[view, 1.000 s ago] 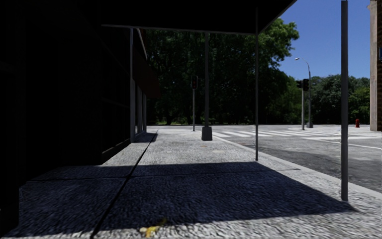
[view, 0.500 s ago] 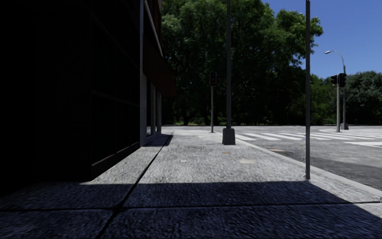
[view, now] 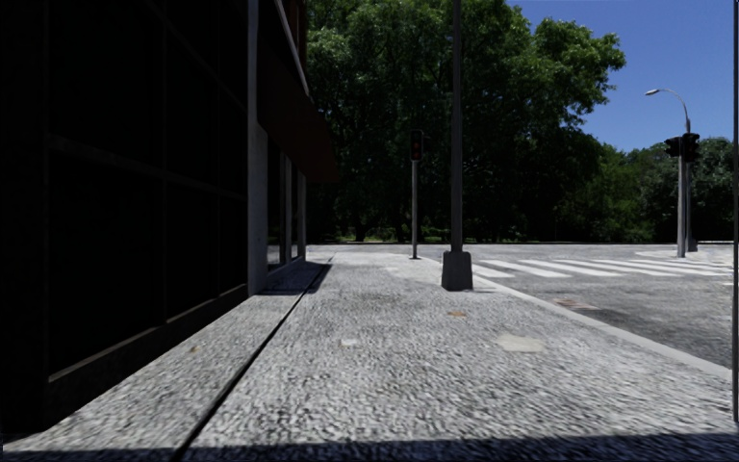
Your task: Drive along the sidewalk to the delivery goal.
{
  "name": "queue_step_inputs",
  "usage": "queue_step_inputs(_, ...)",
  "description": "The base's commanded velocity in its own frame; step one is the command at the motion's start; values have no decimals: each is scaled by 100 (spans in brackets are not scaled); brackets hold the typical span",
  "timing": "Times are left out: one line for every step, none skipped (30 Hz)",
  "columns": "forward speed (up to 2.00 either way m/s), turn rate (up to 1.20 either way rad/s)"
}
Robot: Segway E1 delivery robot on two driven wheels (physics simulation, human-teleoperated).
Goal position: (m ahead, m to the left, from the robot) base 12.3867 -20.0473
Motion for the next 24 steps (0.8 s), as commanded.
queue_step_inputs(200,0)
queue_step_inputs(200,0)
queue_step_inputs(200,0)
queue_step_inputs(200,0)
queue_step_inputs(200,0)
queue_step_inputs(200,0)
queue_step_inputs(200,0)
queue_step_inputs(200,0)
queue_step_inputs(200,2)
queue_step_inputs(200,13)
queue_step_inputs(200,13)
queue_step_inputs(200,16)
queue_step_inputs(200,17)
queue_step_inputs(200,17)
queue_step_inputs(200,17)
queue_step_inputs(200,17)
queue_step_inputs(200,17)
queue_step_inputs(200,17)
queue_step_inputs(200,17)
queue_step_inputs(200,16)
queue_step_inputs(200,9)
queue_step_inputs(200,9)
queue_step_inputs(200,0)
queue_step_inputs(200,0)
